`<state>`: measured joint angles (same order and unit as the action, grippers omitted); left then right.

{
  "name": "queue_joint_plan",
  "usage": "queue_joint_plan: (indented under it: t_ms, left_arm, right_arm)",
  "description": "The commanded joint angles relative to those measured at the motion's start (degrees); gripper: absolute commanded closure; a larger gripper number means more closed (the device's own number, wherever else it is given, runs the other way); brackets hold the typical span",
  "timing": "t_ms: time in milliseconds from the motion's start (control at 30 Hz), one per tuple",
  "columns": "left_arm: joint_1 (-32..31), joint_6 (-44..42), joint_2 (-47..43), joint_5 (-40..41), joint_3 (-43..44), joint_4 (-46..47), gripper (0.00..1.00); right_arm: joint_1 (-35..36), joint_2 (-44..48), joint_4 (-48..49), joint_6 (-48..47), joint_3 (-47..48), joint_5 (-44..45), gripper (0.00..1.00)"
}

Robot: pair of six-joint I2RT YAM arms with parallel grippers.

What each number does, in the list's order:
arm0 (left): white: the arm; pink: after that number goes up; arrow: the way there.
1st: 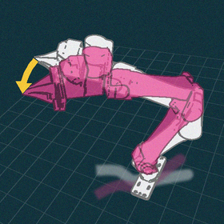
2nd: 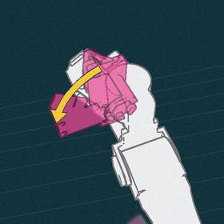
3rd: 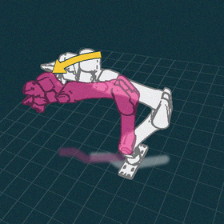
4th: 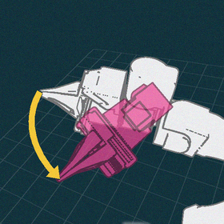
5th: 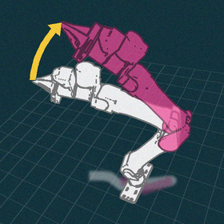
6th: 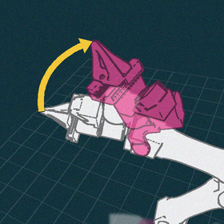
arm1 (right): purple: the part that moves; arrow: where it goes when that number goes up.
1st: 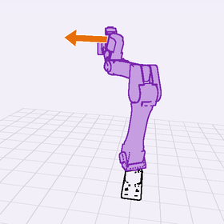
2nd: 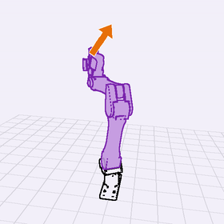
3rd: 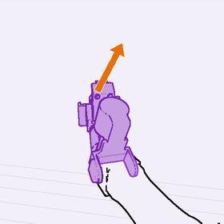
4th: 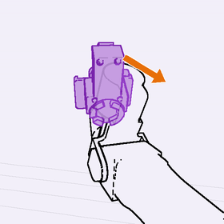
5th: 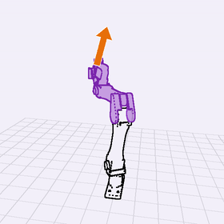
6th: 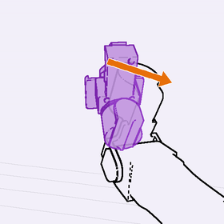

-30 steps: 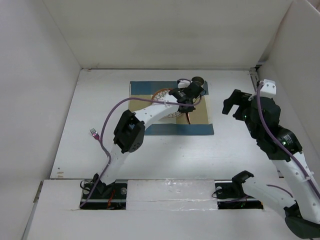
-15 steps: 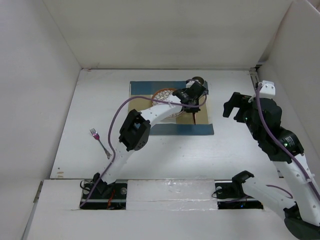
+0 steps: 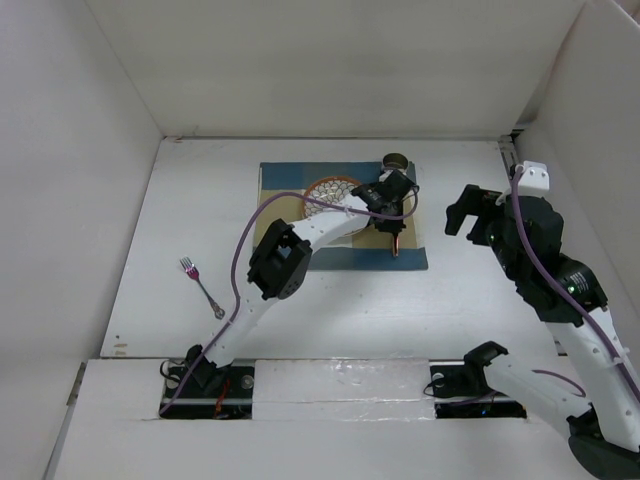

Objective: Set the dinner table for one person

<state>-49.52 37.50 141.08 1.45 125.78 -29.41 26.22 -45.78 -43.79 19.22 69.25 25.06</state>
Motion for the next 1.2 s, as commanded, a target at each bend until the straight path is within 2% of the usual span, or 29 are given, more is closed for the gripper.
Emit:
queue_joint_plan:
  t_ms: [0, 400, 600, 867, 1133, 1167]
  left_arm:
    - [-0.32, 0.82, -1.15, -1.72, 3.16, 1.81, 1.0]
    - [-0.32, 2.49, -0.63, -2.24, 2.11, 1.81, 1.0]
    - [-0.32, 3.02, -0.63, -2.24, 1.58, 1.81, 0.85]
    - [-0.32, 3.02, -3.09, -2.24, 1.05, 1.81, 0.71]
    - [-1.02, 3.02, -9.67, -2.34, -0.88, 1.81, 0.71]
    - [-1.02, 3.02, -10.98, -1.64, -1.58, 1.81, 0.69]
  right_arm:
    - [-0.29, 0.52, 0.55, -0.68, -0.08, -0.19, 0.0]
    - [-0.29, 0.52, 1.08, -0.68, -0.61, -0.71, 0.0]
    - [-0.29, 1.04, 1.08, -1.2, -1.14, -0.71, 0.0]
    - [-0.29, 1.57, 1.08, -1.21, -1.14, -1.24, 0.0]
    - [-0.29, 2.18, 1.6, -1.21, -1.14, -1.24, 0.0]
    - [-0.29, 2.19, 1.6, -1.21, -1.14, -1.76, 0.0]
